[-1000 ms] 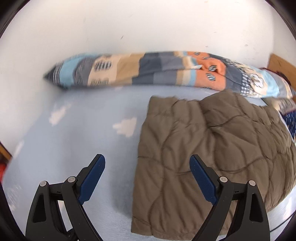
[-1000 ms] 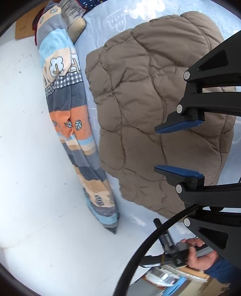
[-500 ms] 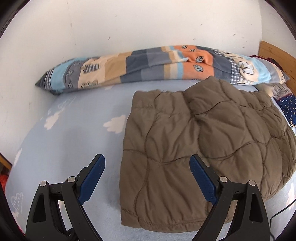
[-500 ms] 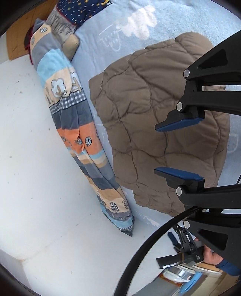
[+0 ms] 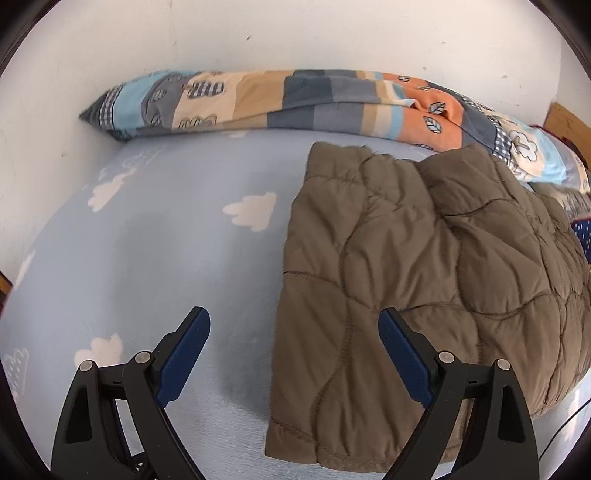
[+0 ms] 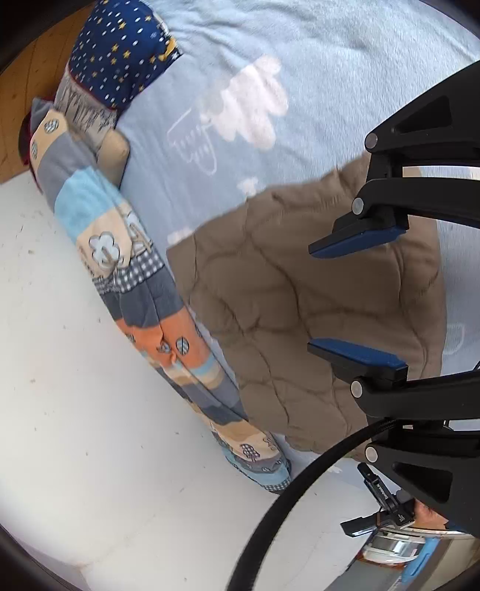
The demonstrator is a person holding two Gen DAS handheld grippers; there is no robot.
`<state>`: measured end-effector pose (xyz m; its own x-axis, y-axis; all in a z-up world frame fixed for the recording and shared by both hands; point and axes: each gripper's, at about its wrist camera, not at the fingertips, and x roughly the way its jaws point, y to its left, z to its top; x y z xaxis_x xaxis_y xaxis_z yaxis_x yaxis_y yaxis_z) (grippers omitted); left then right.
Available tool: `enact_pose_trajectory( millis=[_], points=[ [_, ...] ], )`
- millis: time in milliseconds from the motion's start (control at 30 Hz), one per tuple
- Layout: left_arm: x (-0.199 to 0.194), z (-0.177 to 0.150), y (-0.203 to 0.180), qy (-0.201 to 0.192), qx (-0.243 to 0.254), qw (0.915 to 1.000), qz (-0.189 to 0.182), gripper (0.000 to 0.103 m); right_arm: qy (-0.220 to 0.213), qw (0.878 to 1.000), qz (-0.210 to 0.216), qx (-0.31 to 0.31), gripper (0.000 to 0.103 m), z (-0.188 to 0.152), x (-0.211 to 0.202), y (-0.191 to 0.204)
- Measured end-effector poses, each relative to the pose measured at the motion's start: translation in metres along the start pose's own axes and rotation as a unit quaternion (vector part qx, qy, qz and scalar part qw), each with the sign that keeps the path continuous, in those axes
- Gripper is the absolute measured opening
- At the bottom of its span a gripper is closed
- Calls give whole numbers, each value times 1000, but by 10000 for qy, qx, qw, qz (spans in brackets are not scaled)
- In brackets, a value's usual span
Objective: Fold large clothes
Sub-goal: 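Fold the remaining side over the bundle with the right gripper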
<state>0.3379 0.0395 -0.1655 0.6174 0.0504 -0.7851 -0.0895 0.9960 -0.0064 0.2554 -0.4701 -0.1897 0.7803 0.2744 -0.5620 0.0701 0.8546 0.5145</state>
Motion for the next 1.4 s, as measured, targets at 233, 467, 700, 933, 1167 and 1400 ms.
enact_pose_trajectory(
  millis=[233,467,700,933,1167,1400],
  points=[
    [14,-1,28,341,-552,9971,-405,93,102,9990,-93,422,65,3,-9,-42],
    [32,-5,70,985,-1520,9682,-1725,93,391,9926,457,1054,86,-5,-2,-85],
    [40,-8,97,1059,-1879,9549,-2040,93,836,9831,583,1523,92,-20,24,-112],
    [60,-11,106,1297,-1947,9304,-2821,93,930,9778,906,1646,98,-25,37,-118],
    [81,-18,90,1542,-2187,8855,-3800,93,1133,9698,1230,1775,103,-32,66,-123],
    [107,-20,70,1774,-1878,8871,-3825,93,1302,9686,1439,1556,103,-26,91,-107]
  ],
)
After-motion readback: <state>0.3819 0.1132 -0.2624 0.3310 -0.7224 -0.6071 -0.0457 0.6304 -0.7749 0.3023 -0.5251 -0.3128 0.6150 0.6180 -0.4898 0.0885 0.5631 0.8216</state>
